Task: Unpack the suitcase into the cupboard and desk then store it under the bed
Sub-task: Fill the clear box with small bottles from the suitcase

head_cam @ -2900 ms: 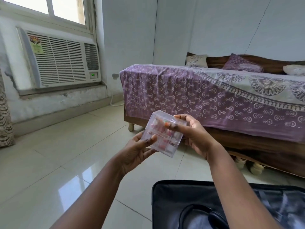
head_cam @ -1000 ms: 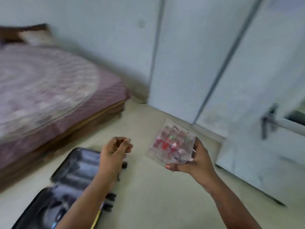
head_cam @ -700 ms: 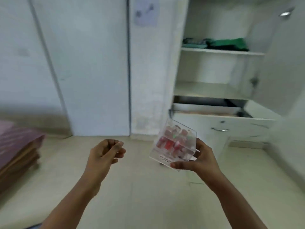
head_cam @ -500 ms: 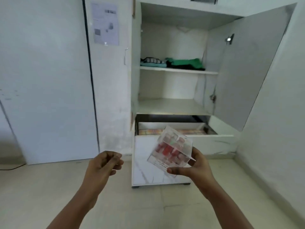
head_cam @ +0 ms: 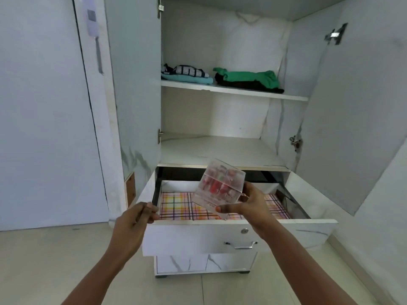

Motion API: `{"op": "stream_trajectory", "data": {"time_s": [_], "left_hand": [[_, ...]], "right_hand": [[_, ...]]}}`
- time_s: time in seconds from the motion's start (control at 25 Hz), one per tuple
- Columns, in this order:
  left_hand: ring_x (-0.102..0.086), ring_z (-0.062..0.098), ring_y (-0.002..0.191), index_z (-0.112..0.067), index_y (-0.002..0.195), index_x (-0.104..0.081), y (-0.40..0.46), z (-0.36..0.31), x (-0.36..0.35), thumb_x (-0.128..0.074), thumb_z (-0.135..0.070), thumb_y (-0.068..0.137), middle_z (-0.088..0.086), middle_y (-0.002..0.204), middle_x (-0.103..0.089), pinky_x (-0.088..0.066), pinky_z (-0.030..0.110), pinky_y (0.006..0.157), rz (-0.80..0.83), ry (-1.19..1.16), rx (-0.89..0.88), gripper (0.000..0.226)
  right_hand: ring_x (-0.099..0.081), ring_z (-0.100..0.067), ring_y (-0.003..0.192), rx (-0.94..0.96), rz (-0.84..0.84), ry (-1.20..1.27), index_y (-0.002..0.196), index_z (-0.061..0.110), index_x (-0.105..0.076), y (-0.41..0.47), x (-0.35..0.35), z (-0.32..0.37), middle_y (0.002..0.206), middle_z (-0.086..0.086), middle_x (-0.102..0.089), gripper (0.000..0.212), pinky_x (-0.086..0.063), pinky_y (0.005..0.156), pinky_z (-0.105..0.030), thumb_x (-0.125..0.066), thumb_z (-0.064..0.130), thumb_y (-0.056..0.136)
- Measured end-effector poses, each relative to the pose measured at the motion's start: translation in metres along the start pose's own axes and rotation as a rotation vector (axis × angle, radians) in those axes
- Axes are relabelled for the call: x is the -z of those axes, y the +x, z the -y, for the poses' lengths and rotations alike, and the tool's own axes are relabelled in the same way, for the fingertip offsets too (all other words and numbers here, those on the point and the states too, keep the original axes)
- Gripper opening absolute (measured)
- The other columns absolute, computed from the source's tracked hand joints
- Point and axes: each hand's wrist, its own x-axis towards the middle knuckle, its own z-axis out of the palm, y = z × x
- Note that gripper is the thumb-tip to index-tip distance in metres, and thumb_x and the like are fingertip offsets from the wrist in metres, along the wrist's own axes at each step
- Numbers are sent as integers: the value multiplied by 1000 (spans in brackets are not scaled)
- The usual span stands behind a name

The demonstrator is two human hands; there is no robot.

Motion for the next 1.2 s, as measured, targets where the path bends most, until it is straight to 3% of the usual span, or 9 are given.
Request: {"op": "stream_trajectory", "data": {"time_s": [0.12,0.24,0.36,0.44,0.52,0.64,0.72,0.84,1.2], "left_hand": [[-65,18,97,-12,104,-68,24,44,-44,-45,-27,97,-2,102,-69,-39,4,79,90,291,-94,29],[-62,19,106,-17,107,-69,34,82,-70,-16,-62,92,-2,110,-68,-42,30,100,187,521,-100,71],[-62,24,72,-11,85,-69,55,75,-81,-24,-60,93,5,77,-68,-50,32,71,151,669,0,67],[-54,19,63,-11,80,-68,78,68,-93,-37,-50,95,2,67,-58,-35,23,50,130,783,198,52],[-51,15,63,-13,74,-65,85,72,-108,-42,-46,93,0,66,-58,-27,20,47,60,889,270,44],[-43,10,59,-24,59,-42,64,89,-120,-42,-38,82,-3,60,-56,-24,19,50,-87,780,122,27],[-38,6,58,-33,63,-36,61,84,-121,-43,-35,79,-7,59,-51,-24,17,53,-108,675,113,18],[-40,6,61,-31,61,-41,63,81,-120,-44,-37,77,-9,62,-53,-26,17,54,-87,646,154,18],[-46,10,62,-15,64,-55,60,93,-125,-48,-38,85,-10,66,-55,-32,16,55,-165,699,129,32]], "right_hand": [[-58,-19,108,-45,19,-46,121,19,-51,64,0,-28,114,0,-62,86,-53,89,-43,-90,4,46],[-60,-22,104,-94,72,-81,122,19,-49,125,-6,-58,110,-4,-64,88,-55,84,-43,-90,3,46],[-59,-22,100,-82,154,-148,123,15,-49,171,-26,-87,109,-4,-62,87,-52,78,-37,-90,3,47],[-54,-19,96,-104,238,-174,124,12,-48,201,-48,-101,106,-3,-58,85,-46,75,-30,-88,1,51],[-53,-18,96,-130,317,-179,126,12,-47,228,-73,-115,106,-3,-57,87,-45,75,-30,-89,2,51],[-56,-22,98,-130,366,-241,123,12,-49,260,-109,-141,113,-6,-59,84,-48,78,-30,-90,4,50],[-57,-28,107,-136,365,-282,125,11,-49,275,-127,-155,121,-10,-59,84,-49,82,-32,-89,4,52],[-54,-32,117,-190,330,-278,133,11,-43,284,-152,-179,129,-15,-55,89,-49,87,-35,-87,1,55],[-56,-36,112,-279,167,-203,130,8,-33,287,-193,-200,126,-21,-53,84,-52,84,-37,-80,-9,62]]}}
